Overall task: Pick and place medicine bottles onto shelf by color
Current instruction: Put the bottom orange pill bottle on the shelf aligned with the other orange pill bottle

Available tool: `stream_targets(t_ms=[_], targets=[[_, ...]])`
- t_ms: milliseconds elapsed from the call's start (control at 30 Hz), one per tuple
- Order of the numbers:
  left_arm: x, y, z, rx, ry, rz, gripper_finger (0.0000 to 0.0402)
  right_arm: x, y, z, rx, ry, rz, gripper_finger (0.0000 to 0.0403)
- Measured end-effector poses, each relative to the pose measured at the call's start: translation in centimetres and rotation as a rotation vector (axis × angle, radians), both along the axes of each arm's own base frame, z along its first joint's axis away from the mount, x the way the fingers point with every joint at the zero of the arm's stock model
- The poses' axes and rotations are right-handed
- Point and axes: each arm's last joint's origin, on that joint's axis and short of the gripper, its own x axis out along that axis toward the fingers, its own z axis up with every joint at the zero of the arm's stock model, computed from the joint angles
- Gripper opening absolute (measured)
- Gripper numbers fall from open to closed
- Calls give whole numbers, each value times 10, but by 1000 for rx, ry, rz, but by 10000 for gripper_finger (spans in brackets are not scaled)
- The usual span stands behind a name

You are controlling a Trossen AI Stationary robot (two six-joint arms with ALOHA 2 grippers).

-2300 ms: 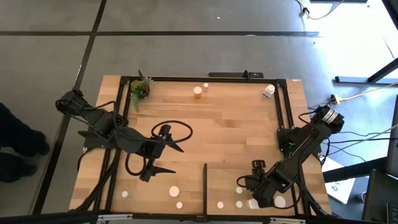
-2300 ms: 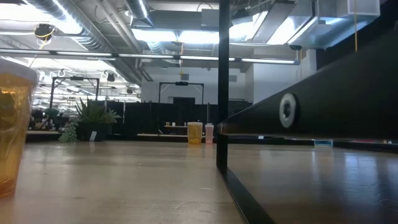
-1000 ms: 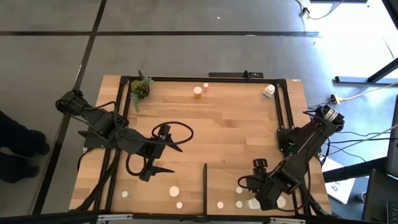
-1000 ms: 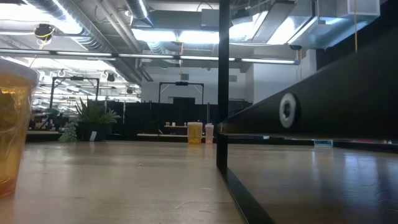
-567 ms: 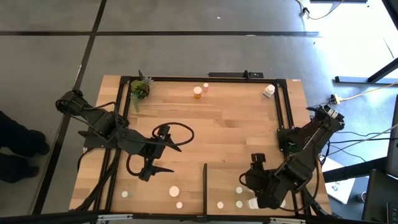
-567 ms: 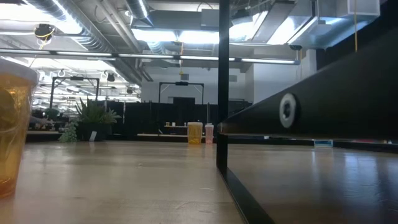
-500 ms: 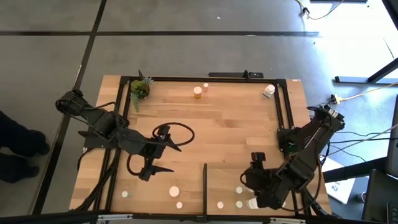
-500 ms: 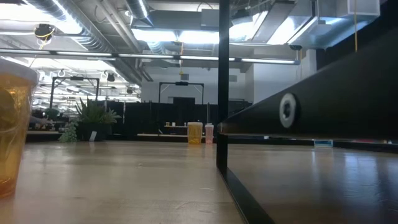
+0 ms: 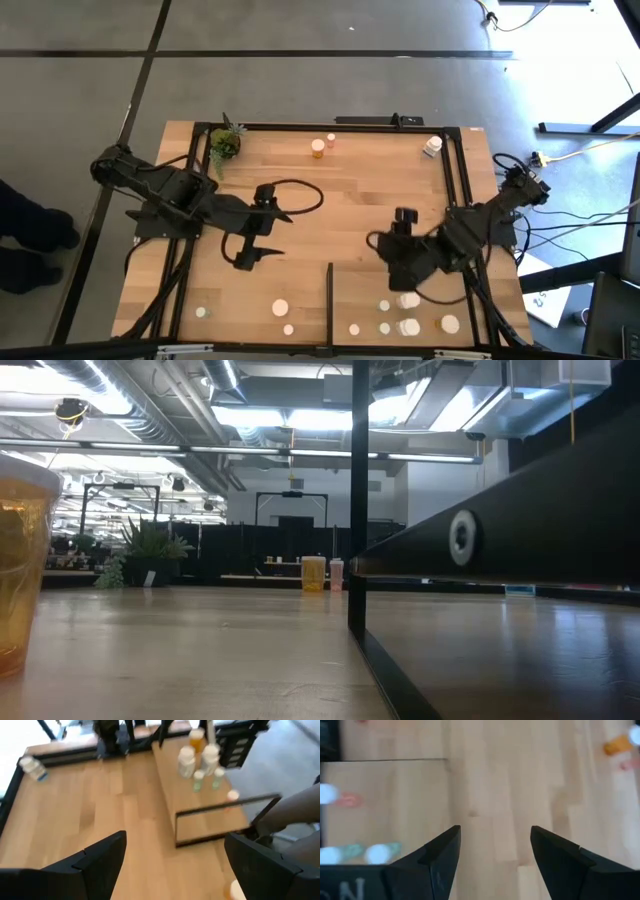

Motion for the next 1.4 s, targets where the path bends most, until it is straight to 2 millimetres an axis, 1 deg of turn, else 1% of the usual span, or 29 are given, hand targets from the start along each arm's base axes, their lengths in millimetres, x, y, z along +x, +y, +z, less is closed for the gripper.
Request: stream_targets(t_ms=[100, 233, 333, 467, 633, 700, 800, 900, 1067, 1167, 1267, 1400], targets=[[0, 9, -4, 4, 51, 45, 331, 5, -17, 2, -5, 13, -55, 242], [0, 21, -8, 21, 101, 90, 331, 10, -35, 6, -25, 20, -55, 242], [-2, 31, -10, 20, 148, 106, 331, 8, -51, 10, -60, 48, -54, 242], [-3, 44, -9, 18, 163, 131, 331, -3, -76, 20, -100, 62, -135, 242], [-9, 56, -4, 24, 154, 158, 331, -21, -102, 34, -123, 15, -265, 242], [-11, 58, -4, 31, 157, 158, 331, -30, -111, 35, -136, 4, -312, 242], [-12, 59, -3, 23, 147, 162, 331, -44, -123, 29, -120, -9, -402, 242], [-12, 58, -4, -13, 164, 172, 331, -54, -127, 19, -85, -14, -451, 242], [-15, 58, -7, -95, 221, 230, 331, -56, -126, 11, -54, -61, -446, 242], [-16, 54, -9, -132, 229, 253, 331, -56, -126, 8, -41, -48, -440, 242], [-13, 44, -20, -150, 245, 237, 331, -56, -125, 5, -9, -25, -425, 242], [-15, 23, -37, -141, 287, 167, 331, -55, -124, 5, -1, -16, -389, 242]])
